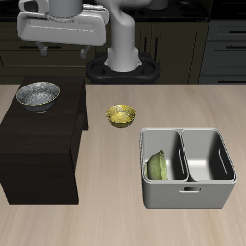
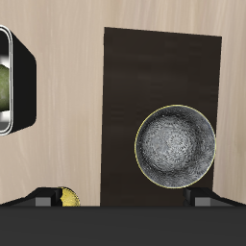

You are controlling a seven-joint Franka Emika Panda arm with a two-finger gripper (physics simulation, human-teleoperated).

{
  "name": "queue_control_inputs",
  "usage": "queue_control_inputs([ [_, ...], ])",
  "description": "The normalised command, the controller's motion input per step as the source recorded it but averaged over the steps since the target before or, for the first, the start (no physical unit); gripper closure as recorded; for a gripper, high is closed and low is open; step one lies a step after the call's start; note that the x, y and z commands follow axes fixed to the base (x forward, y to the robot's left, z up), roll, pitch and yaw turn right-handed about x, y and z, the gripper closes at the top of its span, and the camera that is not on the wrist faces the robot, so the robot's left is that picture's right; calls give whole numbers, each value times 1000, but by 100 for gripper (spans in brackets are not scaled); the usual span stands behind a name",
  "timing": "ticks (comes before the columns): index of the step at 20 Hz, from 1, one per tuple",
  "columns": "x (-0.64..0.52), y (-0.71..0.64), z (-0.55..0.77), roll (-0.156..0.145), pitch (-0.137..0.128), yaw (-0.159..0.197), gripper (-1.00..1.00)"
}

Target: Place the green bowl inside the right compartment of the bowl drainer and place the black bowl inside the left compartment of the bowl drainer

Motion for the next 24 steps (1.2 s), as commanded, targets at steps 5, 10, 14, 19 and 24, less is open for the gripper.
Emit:
queue_control_inputs([
  [5, -4, -174, 0, -20, -10, -11, -100],
  [10, 41, 43, -97, 9, 6, 4, -100],
  [14, 47, 131, -132, 14, -1, -11, -100],
  [19, 24, -72, -251, -12, 25, -37, -100],
  [24, -58, -159, -286, -13, 16, -4, -100],
])
